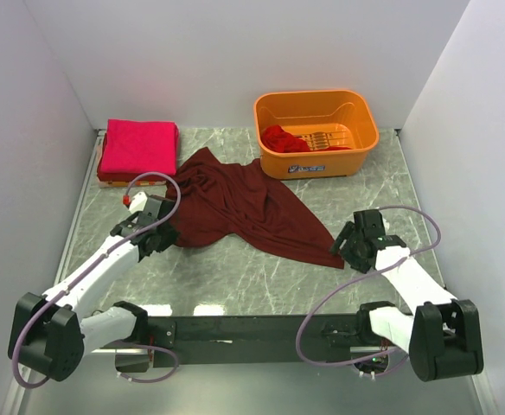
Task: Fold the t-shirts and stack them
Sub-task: Flatten the tshirt out
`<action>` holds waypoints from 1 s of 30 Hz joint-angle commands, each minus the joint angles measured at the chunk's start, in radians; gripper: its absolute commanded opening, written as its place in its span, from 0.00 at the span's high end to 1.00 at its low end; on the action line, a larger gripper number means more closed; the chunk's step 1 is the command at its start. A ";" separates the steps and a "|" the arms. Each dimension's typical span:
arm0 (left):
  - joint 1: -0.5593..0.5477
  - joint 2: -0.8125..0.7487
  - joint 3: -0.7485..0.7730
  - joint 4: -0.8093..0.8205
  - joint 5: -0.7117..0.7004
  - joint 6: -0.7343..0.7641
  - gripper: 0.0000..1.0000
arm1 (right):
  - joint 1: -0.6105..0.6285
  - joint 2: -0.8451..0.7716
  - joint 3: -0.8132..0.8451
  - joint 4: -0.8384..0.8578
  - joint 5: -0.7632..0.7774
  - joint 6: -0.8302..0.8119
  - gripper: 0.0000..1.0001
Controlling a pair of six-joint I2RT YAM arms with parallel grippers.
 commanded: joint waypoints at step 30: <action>0.000 -0.123 0.540 0.038 -0.422 0.097 0.99 | 0.057 -0.256 0.456 0.099 0.104 0.007 1.00</action>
